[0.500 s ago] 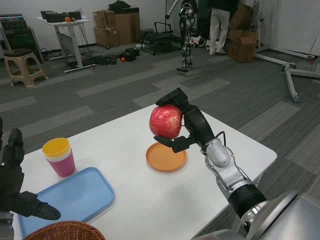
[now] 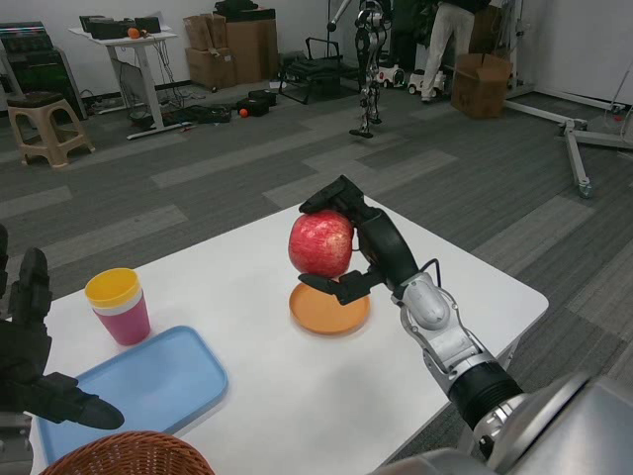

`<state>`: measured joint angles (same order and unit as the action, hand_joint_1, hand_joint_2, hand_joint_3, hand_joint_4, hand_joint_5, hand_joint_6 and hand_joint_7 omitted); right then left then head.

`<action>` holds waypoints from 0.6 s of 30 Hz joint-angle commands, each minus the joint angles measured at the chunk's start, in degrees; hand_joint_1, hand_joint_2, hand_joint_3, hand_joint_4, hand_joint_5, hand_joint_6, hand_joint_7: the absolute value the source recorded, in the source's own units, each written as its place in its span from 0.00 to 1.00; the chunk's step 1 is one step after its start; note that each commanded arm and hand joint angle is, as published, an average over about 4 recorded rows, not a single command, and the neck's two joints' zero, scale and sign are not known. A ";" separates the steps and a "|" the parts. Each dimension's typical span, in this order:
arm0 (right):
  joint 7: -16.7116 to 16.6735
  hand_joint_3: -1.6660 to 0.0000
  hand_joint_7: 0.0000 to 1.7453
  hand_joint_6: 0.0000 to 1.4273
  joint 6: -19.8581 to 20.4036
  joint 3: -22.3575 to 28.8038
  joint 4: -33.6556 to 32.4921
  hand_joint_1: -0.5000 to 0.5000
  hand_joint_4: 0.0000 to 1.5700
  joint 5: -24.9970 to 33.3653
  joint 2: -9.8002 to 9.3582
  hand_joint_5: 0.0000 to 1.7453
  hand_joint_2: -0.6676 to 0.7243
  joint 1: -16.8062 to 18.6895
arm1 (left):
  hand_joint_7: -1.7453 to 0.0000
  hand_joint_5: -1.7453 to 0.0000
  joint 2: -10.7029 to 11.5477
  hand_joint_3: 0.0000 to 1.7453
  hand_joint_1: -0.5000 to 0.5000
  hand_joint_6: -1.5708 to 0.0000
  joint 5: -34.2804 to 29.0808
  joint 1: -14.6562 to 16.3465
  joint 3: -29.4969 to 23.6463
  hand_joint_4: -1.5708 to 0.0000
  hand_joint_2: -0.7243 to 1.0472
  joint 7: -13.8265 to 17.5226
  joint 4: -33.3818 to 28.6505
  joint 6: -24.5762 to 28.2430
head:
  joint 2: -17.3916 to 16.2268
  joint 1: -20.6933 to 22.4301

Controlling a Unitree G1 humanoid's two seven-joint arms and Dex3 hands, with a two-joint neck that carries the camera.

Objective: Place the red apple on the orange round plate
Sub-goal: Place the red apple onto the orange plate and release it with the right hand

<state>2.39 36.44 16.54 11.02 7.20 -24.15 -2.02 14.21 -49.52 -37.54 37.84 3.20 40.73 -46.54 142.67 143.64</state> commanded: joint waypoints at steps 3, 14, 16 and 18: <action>-0.28 0.33 0.80 0.52 0.74 -0.02 0.01 0.28 0.64 0.71 0.26 0.78 0.05 -1.05 | 0.92 1.00 0.30 0.01 0.00 0.98 -0.22 0.81 -0.23 1.00 0.10 0.23 -0.13 0.05 | 0.02 -0.01; -0.28 0.33 0.80 0.54 0.74 -0.11 0.14 0.27 0.64 0.62 0.24 0.78 0.07 -1.05 | 0.90 1.00 0.30 0.04 0.00 0.98 -0.22 0.89 -0.23 1.00 0.10 0.23 -0.13 0.05 | -0.06 -0.05; -0.28 0.33 0.80 0.54 0.74 -0.06 0.18 0.26 0.64 0.67 0.24 0.78 0.06 -1.05 | 0.90 1.00 0.30 0.03 0.00 0.98 -0.22 0.89 -0.23 1.00 0.10 0.23 -0.13 0.01 | -0.10 -0.06; -0.28 0.33 0.80 0.54 0.74 -0.02 0.36 0.27 0.64 0.71 0.24 0.78 0.07 -1.10 | 0.92 1.00 0.30 0.03 0.00 0.98 -0.22 0.89 -0.23 1.00 0.10 0.23 -0.13 0.01 | -0.13 -0.08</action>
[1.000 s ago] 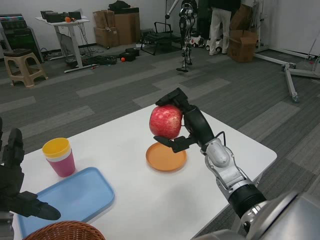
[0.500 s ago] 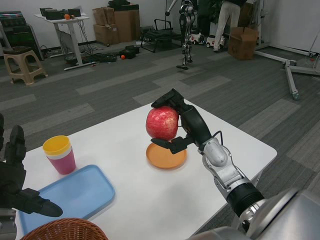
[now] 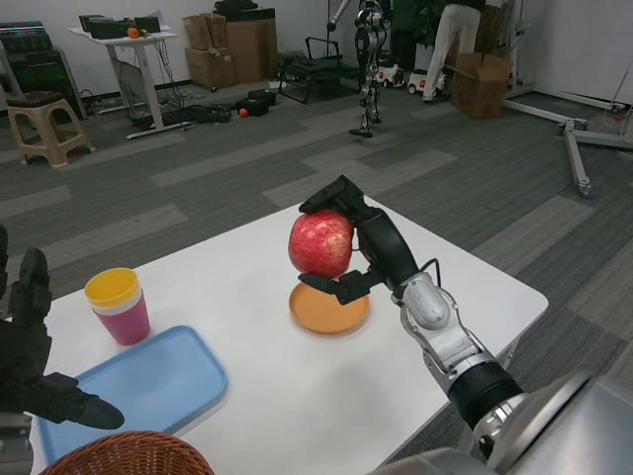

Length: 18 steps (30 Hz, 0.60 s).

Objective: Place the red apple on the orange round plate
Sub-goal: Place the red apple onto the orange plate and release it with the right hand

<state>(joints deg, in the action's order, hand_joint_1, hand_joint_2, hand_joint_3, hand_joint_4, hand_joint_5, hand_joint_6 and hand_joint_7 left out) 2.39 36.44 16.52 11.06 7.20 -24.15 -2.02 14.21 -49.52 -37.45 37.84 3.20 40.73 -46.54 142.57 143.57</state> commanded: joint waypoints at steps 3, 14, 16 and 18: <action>-0.37 0.33 0.80 0.54 0.74 -0.15 1.70 0.26 0.65 0.64 -0.40 0.78 0.06 -1.69 | 0.92 1.00 0.30 0.05 0.00 0.98 -0.22 0.80 -0.16 1.00 0.10 0.23 -0.12 0.05 | -0.03 -0.26; -1.41 0.33 0.83 0.58 1.33 -5.84 23.43 0.29 0.71 0.05 -4.16 0.78 0.09 -12.68 | 0.92 1.00 0.30 0.05 0.00 0.98 -0.22 1.22 -0.38 1.00 0.10 0.23 -0.21 -0.04 | -0.31 0.15; -3.16 0.33 0.82 0.61 2.46 -6.32 28.38 0.27 0.74 -2.83 -4.59 0.78 0.09 -15.38 | 0.92 1.00 0.32 0.05 0.00 0.98 -0.27 1.24 -0.40 1.00 0.10 0.23 -0.21 -0.04 | -0.26 0.03; -5.32 0.33 0.81 0.65 3.75 -6.52 33.67 0.25 0.79 -5.79 -4.90 0.78 0.09 -18.13 | 0.92 1.00 0.34 0.03 0.00 0.98 -0.36 1.20 -0.38 1.00 0.10 0.23 -0.21 -0.04 | -0.29 -0.20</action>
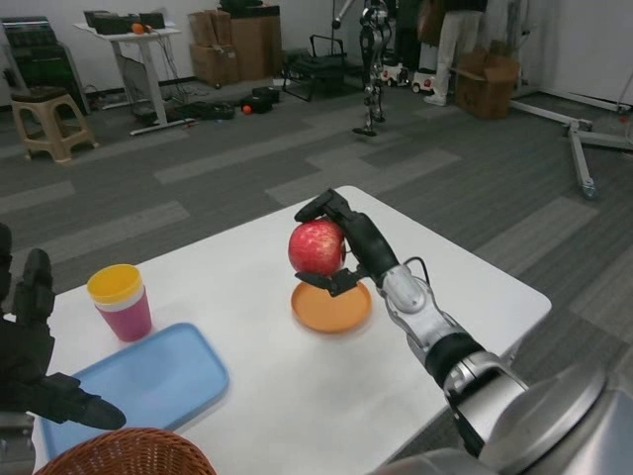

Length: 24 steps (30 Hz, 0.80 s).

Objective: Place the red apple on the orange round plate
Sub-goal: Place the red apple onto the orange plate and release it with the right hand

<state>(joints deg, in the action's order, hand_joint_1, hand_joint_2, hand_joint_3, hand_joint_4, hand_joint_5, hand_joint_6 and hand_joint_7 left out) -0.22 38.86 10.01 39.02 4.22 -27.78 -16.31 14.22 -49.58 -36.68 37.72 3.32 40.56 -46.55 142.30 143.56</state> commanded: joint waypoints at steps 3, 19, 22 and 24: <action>-4.87 0.37 0.83 0.65 1.99 -0.26 12.07 0.25 0.84 -4.88 -1.33 0.78 0.09 -7.42 | 0.92 1.00 0.35 0.04 0.00 0.98 -0.54 0.18 -0.03 1.00 0.10 0.10 0.13 -0.03 | -0.26 -0.71; -14.83 0.43 0.84 0.61 -5.13 -0.28 36.15 0.25 0.98 -16.87 -2.08 0.78 0.14 -23.35 | 0.89 1.00 -0.47 0.05 0.00 0.98 -1.06 -1.21 1.11 1.00 0.10 0.10 1.38 -0.03 | -1.66 -1.53; -16.04 0.43 0.84 0.60 -8.84 -0.26 37.01 0.27 0.98 -18.87 -2.13 0.78 0.14 -23.97 | 0.90 1.00 -0.66 0.05 0.00 0.97 -1.35 -1.42 1.59 1.00 0.10 0.10 1.74 -0.03 | -2.04 -1.42; -16.69 0.45 0.84 0.61 -10.69 -0.26 37.67 0.27 0.98 -20.28 -2.17 0.78 0.14 -24.32 | 0.92 1.00 -0.75 0.05 0.00 0.97 -1.48 -1.47 1.81 1.00 0.10 0.10 1.87 -0.03 | -2.30 -1.33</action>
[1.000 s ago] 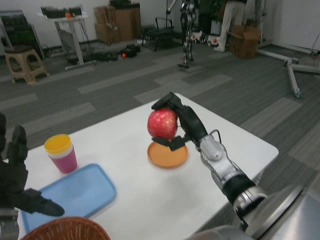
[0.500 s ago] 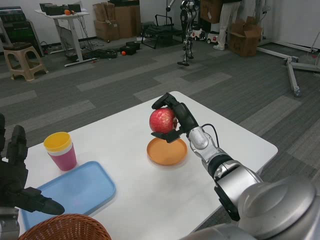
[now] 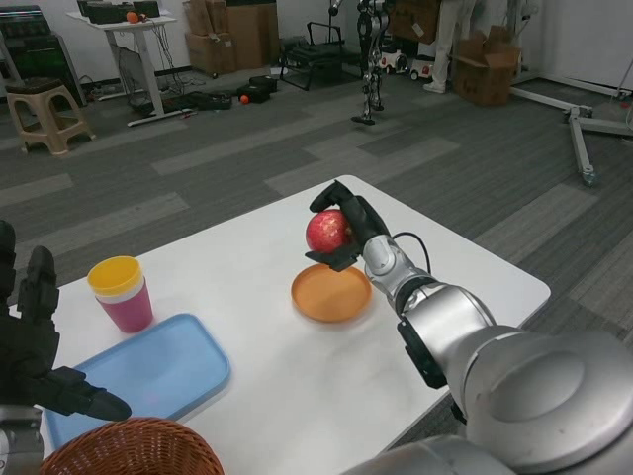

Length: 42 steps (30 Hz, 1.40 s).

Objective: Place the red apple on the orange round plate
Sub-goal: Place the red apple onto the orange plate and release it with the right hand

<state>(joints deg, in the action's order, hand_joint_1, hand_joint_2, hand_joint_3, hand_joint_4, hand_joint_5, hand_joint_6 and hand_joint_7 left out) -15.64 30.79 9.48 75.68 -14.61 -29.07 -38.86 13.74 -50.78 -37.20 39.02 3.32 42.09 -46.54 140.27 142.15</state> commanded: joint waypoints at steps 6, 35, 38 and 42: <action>-3.08 0.46 0.84 0.62 -7.80 0.23 2.71 0.27 0.97 -4.64 -0.20 0.78 0.14 -1.83 | 0.92 1.00 -0.38 0.03 0.00 0.97 -0.37 -0.94 0.71 0.99 0.10 0.10 0.45 -0.04 | -0.90 -0.07; -3.96 0.52 0.84 0.70 -11.76 -0.38 5.66 0.29 0.95 -9.25 3.10 0.82 0.15 -1.79 | 0.92 1.00 -0.46 0.00 0.00 0.97 -0.55 -0.50 0.67 0.98 0.10 0.10 0.54 -0.30 | -5.09 0.63; -3.96 0.52 0.84 0.69 -12.35 -0.80 5.88 0.29 0.95 -9.29 3.25 0.83 0.16 -1.74 | 0.92 1.00 -0.40 0.04 0.00 0.97 -0.55 -0.50 0.80 0.99 0.10 0.10 0.54 -0.30 | -5.53 0.67; -3.98 0.52 0.87 0.64 -12.81 -1.26 6.25 0.29 0.95 -9.27 3.67 0.87 0.15 -1.74 | 0.92 1.00 -0.38 0.04 0.00 0.97 -0.57 -0.50 0.97 0.99 0.10 0.10 0.54 -0.30 | -6.16 0.76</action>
<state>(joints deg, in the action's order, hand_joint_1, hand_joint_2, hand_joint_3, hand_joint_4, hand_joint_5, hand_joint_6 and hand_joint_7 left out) -19.19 18.58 8.30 81.25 -23.98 -25.98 -39.48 13.41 -51.18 -37.42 39.67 3.33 42.32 -46.54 134.26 142.89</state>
